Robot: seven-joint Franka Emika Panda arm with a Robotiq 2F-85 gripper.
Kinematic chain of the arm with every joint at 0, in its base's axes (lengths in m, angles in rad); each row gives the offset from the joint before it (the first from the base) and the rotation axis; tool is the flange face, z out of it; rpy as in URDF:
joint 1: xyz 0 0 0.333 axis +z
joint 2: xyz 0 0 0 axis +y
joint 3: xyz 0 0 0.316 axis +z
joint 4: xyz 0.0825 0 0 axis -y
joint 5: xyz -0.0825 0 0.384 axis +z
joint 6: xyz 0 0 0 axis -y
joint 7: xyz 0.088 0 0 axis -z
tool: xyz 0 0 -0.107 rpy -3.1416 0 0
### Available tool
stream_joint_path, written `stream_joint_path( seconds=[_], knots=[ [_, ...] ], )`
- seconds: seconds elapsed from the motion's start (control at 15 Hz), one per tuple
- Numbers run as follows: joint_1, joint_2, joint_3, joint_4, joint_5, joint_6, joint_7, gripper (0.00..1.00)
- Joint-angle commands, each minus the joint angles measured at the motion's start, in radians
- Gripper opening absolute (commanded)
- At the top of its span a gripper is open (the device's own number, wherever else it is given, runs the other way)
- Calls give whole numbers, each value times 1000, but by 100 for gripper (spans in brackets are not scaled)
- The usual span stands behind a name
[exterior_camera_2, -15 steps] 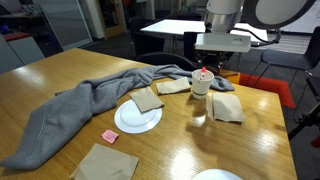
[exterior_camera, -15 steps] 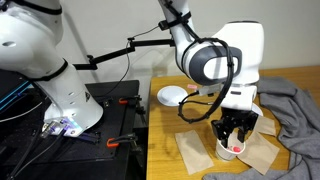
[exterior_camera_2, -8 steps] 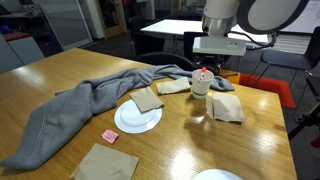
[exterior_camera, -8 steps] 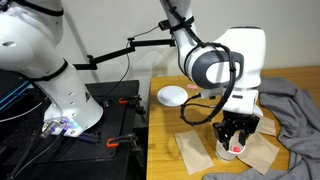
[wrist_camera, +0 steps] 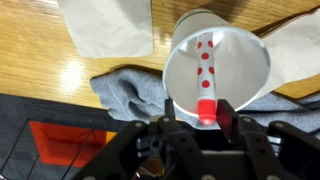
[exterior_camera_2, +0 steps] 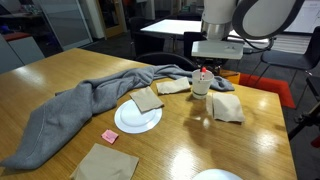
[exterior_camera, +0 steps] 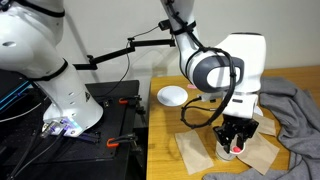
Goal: Pick the marker from the cup and put it on the table
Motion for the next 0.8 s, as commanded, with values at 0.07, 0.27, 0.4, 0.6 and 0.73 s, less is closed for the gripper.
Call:
stream_joint_path(
  seconds=[0.07, 0.27, 0.4, 0.6, 0.73],
  knots=[
    [17, 11, -18, 23, 24, -29, -1, 27],
    [21, 13, -23, 29, 22, -30, 0, 2],
    [24, 14, -24, 36, 21, -34, 0, 4],
    [31, 15, -26, 42, 18, -43, 1, 5],
    [64, 0, -47, 31, 0, -55, 16, 5]
  ],
)
